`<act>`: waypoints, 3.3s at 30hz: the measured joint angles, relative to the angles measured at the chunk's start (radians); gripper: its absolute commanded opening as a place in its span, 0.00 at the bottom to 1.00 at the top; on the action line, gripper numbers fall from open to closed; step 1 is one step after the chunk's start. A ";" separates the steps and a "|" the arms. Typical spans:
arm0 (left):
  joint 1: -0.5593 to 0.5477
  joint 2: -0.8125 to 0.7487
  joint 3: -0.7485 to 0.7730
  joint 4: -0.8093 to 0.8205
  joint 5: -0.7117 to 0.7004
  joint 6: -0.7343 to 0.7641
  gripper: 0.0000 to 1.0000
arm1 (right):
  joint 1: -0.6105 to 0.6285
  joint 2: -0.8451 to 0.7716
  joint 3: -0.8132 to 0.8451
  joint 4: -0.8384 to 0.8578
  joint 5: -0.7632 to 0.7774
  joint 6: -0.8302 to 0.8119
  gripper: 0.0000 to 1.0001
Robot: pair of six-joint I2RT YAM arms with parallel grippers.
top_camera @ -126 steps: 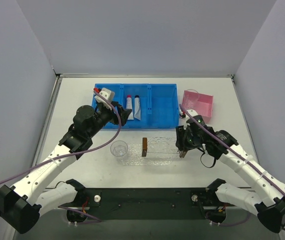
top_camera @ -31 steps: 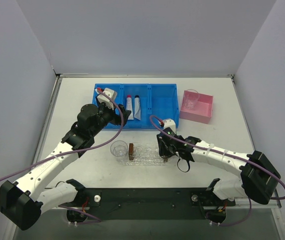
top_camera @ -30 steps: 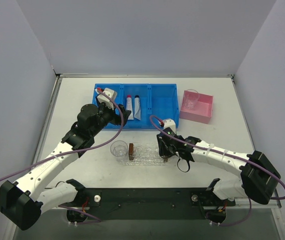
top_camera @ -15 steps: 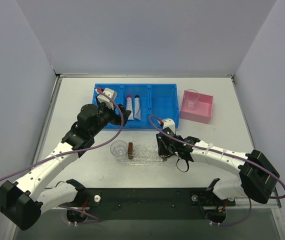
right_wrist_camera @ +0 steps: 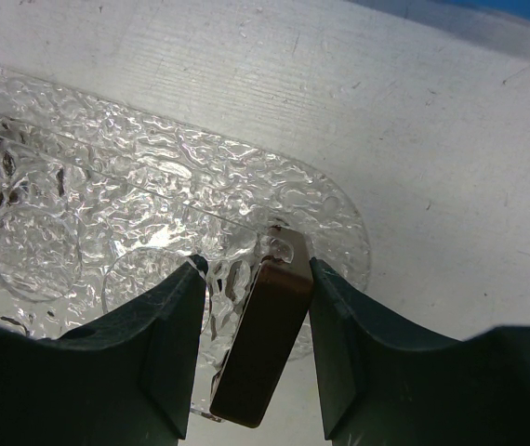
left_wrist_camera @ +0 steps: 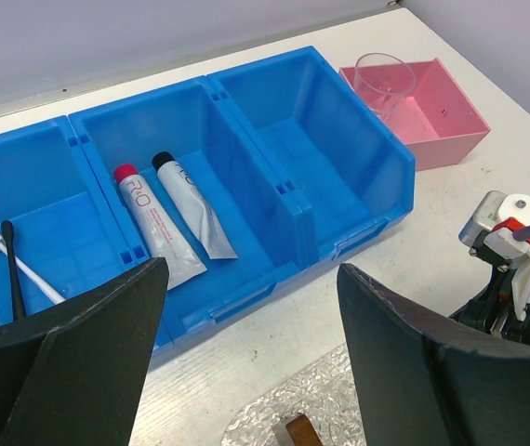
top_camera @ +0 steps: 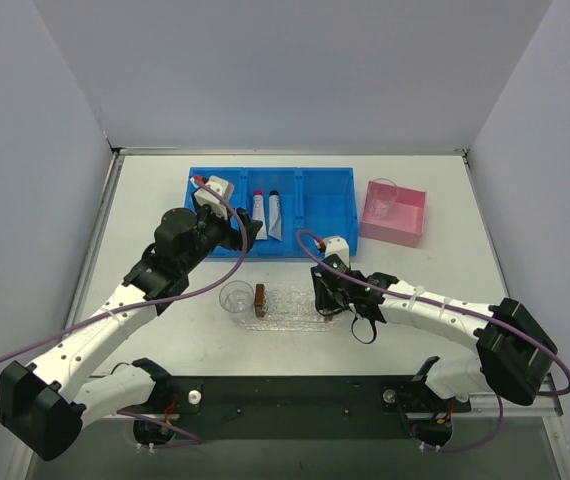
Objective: Prepare toiletry sets of a toothbrush and toothpaste on the tray
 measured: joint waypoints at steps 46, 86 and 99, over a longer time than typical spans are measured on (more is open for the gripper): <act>0.000 0.000 0.000 0.000 0.000 0.000 0.84 | 0.006 0.003 0.042 -0.075 0.017 0.002 0.46; 0.000 0.008 0.000 0.000 0.000 -0.001 0.84 | 0.019 -0.089 0.058 -0.091 0.037 0.008 0.64; 0.000 0.003 0.000 -0.002 -0.041 0.000 0.84 | -0.244 -0.240 0.304 -0.272 0.044 -0.112 0.56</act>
